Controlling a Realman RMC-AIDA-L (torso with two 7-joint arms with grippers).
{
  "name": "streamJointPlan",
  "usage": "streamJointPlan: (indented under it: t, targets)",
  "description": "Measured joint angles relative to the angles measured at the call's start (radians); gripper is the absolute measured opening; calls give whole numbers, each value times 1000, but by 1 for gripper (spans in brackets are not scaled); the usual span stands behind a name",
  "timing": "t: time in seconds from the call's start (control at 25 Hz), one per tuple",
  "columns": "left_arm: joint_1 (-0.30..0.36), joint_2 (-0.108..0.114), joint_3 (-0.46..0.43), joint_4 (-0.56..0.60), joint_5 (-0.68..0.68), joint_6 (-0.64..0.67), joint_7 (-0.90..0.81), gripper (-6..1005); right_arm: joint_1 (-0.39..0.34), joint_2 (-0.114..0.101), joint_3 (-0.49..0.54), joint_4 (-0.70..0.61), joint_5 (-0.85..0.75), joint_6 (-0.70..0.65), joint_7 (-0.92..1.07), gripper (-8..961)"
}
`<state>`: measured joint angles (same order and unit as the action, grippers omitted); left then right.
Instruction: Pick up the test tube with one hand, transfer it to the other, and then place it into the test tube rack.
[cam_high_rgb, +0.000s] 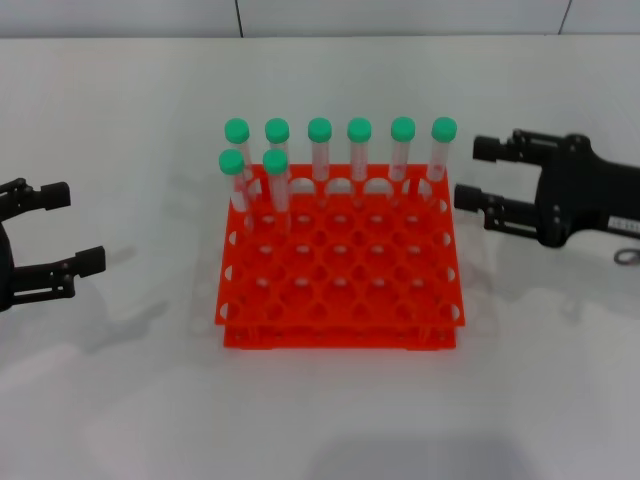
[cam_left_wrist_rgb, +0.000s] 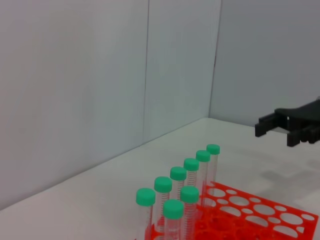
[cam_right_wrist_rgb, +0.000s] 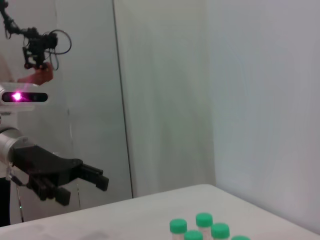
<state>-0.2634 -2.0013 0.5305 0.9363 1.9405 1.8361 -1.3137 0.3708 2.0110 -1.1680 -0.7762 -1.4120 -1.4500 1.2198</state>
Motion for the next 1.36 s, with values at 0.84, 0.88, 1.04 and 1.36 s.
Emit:
streamJointPlan:
  t: [0.84,0.88,1.04,1.36]
  targets:
    - [-31,16,20,-31,38,79,8,895,13,-5,14,150,-48,-14,-76,863]
    - [-34,19,23,-33,43,81,6,895,16,-5,14,150,-54,-14,-75,868]
    - [-41,22,25,-37,58,83,4,895,20,-5,14,153,-60,-15,-75,866]
    - [-40,19,25,-37,62,82,2,895,19,-9,20,154,-84,-15,-60,864]
